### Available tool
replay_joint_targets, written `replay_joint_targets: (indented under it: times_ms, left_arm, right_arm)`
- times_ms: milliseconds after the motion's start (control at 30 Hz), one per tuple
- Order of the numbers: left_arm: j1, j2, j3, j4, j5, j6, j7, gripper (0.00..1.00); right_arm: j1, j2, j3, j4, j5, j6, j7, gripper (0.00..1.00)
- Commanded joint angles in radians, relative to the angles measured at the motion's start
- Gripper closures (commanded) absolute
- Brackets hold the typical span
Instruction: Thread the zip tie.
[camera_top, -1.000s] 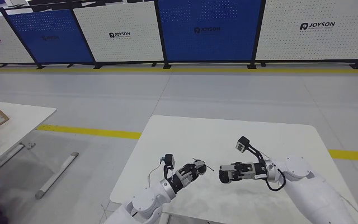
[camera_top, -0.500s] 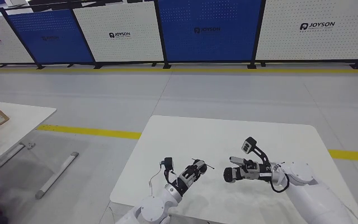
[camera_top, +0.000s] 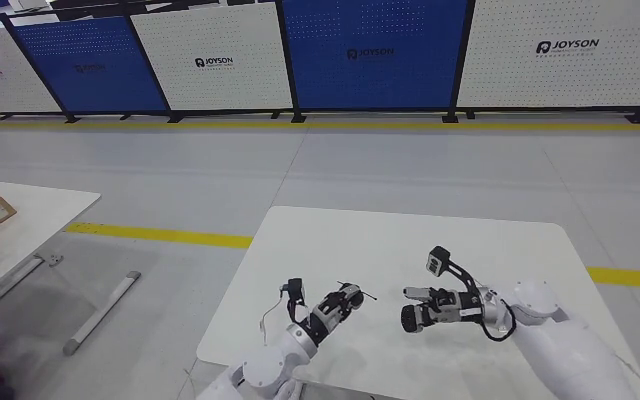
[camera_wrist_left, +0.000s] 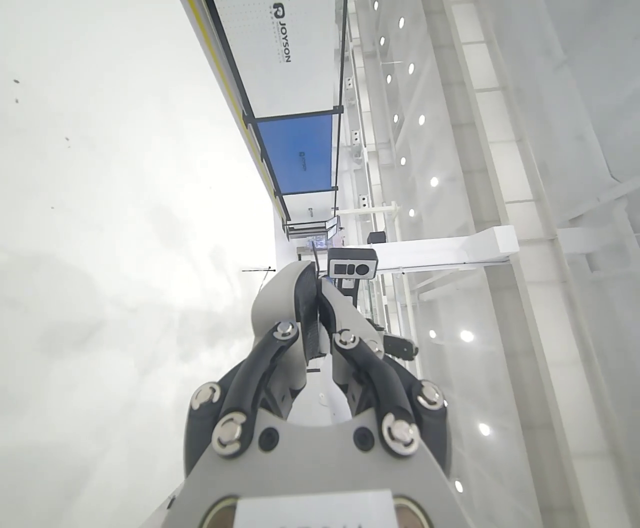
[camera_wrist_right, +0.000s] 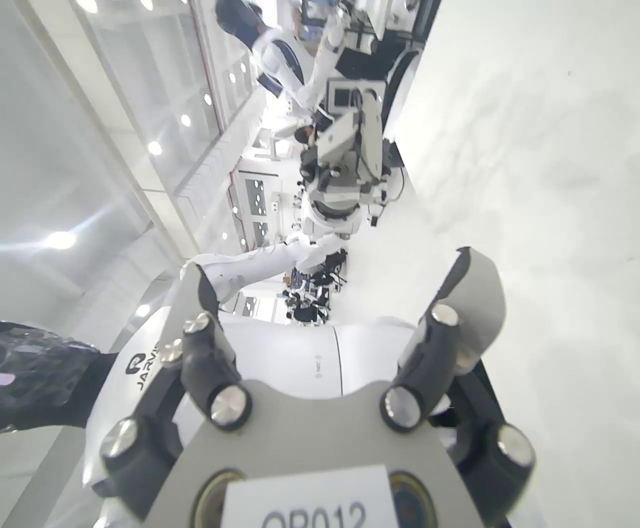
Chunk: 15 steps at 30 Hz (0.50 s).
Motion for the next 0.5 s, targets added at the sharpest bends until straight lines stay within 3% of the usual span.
replay_joint_targets:
  times_ms: [0,300,467]
  left_arm:
    - [-0.001,-0.001,-0.002,-0.003,-0.013,0.003,-0.007,1.0]
    - [-0.001,-0.001,-0.001,-0.002,-0.013,0.004,-0.007,1.0]
    - [0.003,-0.002,0.005,-0.01,-0.029,0.015,-0.039,1.0]
  right_arm:
    - [0.007,-0.007,-0.011,0.005,0.01,-0.006,-0.004,0.0]
    - [0.005,-0.007,-0.011,0.002,0.009,-0.007,-0.01,0.0]
    - [0.019,-0.016,-0.039,-0.039,-0.083,-0.003,-0.031,0.0]
